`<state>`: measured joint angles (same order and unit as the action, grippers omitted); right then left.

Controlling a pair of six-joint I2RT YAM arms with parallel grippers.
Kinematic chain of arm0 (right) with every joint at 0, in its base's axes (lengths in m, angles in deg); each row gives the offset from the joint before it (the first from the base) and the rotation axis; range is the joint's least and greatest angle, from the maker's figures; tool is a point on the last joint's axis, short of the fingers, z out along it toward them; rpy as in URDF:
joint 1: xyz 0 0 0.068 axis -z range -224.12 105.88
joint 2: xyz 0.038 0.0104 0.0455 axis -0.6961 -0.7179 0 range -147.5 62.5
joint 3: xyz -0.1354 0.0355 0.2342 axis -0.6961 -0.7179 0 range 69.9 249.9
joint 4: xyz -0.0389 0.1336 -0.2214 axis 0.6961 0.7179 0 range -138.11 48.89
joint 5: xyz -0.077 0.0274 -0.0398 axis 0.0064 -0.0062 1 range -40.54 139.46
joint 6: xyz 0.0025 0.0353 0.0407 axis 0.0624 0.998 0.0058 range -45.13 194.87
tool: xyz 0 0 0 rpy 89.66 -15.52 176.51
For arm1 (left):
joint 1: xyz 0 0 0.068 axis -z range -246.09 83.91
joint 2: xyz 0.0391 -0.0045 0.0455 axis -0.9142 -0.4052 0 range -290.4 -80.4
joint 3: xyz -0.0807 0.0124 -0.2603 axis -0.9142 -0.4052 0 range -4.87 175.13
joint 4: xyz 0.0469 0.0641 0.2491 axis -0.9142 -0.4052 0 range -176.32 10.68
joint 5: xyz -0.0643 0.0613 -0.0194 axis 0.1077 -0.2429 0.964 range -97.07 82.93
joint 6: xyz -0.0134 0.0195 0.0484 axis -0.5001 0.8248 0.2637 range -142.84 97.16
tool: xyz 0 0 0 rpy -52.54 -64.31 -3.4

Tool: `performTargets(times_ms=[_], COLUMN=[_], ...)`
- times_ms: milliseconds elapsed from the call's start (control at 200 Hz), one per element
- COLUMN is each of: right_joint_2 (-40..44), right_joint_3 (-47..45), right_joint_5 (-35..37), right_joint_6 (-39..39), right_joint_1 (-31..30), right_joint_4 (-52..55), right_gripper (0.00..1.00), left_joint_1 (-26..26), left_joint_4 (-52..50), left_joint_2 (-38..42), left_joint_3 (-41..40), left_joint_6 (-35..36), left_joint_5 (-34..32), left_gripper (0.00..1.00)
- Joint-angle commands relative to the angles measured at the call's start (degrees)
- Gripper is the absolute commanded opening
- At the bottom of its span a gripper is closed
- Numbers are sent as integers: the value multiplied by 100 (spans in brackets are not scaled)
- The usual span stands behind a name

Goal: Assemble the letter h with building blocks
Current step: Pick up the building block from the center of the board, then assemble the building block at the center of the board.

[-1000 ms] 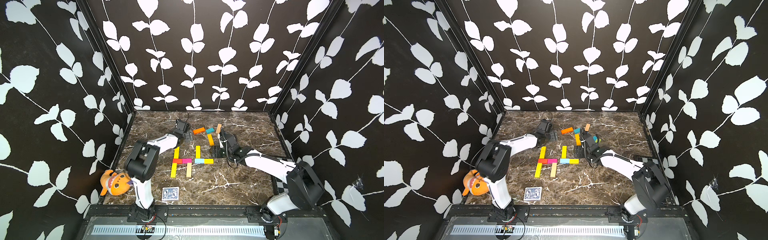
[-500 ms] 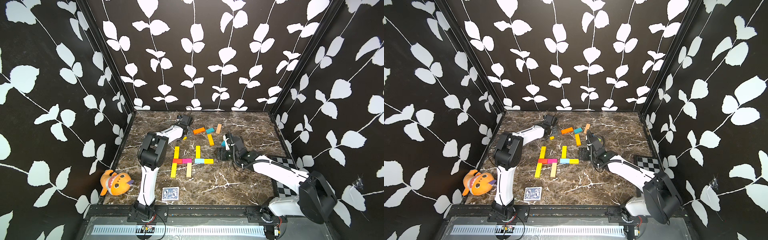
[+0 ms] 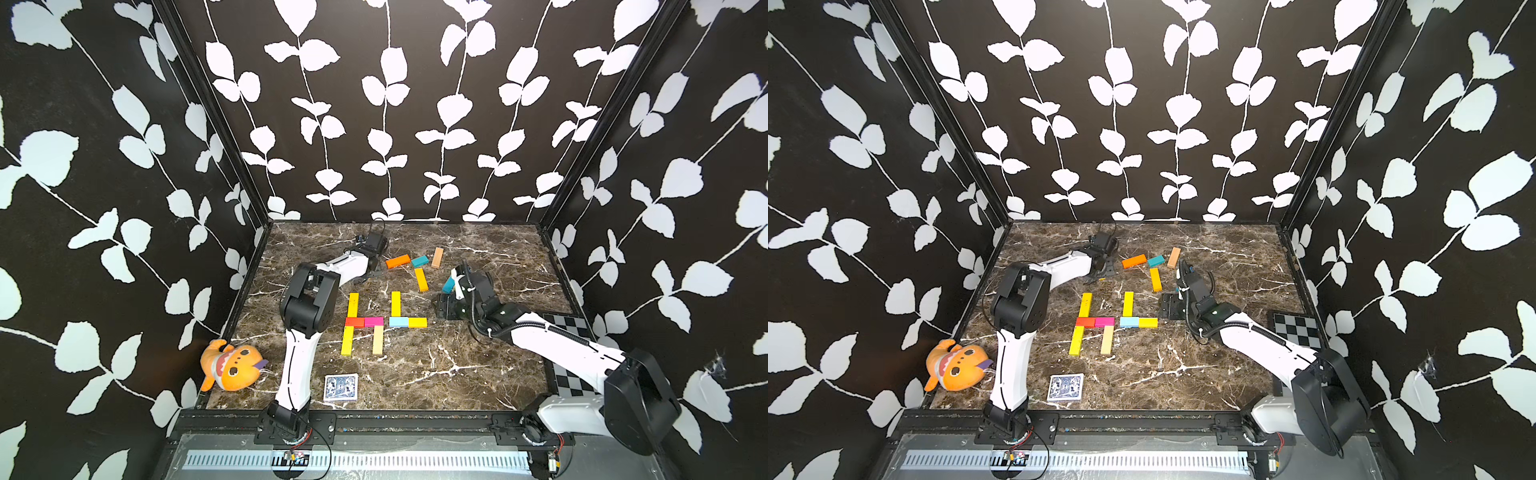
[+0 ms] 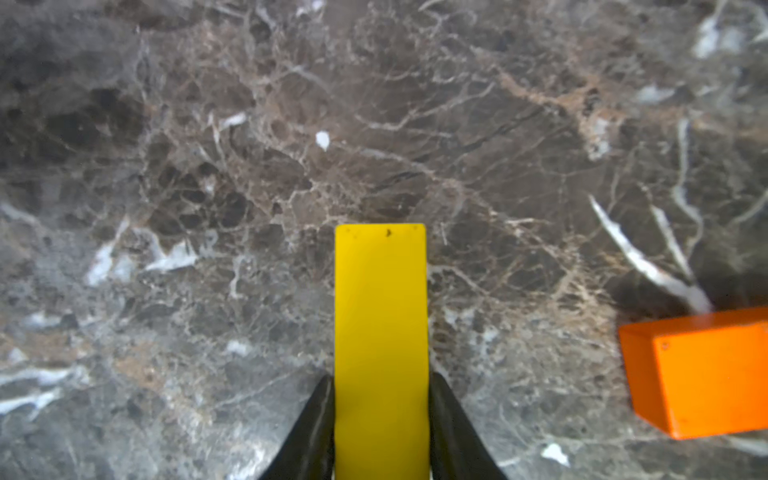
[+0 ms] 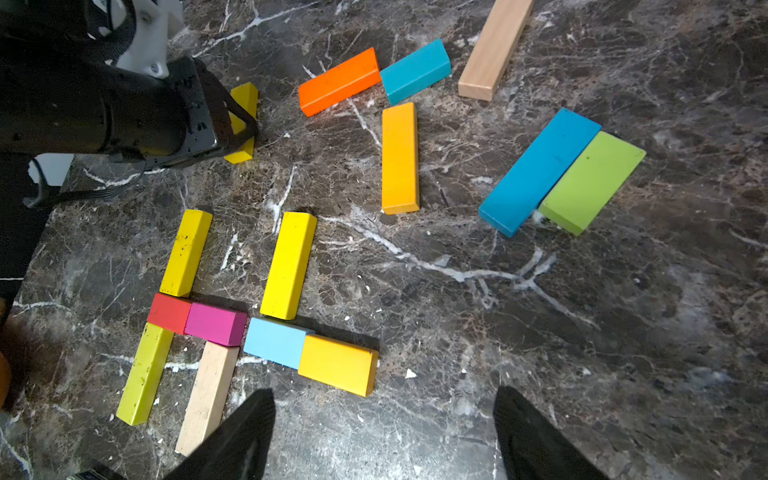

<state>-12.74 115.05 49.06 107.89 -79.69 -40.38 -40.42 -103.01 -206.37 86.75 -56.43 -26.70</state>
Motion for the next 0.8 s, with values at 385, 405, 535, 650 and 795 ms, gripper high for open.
performTargets(times_ms=[385,405,535,650,795], right_joint_2=[34,34,3,-60,-179], right_joint_3=[-260,-261,-284,-309,-305], right_joint_5=[233,226,208,188,148], right_joint_6=[192,193,208,221,249], right_joint_1=[262,270,300,327,362], right_joint_4=[-280,-280,-298,-346,-370], right_gripper=[82,82,82,82,82], left_joint_1=[792,865,1313,1851,2476], left_joint_4=[466,434,334,64,-402], left_joint_2=[2588,2749,3783,4441,4694], left_joint_3=[-1990,-2126,-3130,-3708,-3951], left_joint_6=[426,411,140,-128,-557], left_joint_5=[356,355,468,478,699], left_gripper=[27,26,26,26,26])
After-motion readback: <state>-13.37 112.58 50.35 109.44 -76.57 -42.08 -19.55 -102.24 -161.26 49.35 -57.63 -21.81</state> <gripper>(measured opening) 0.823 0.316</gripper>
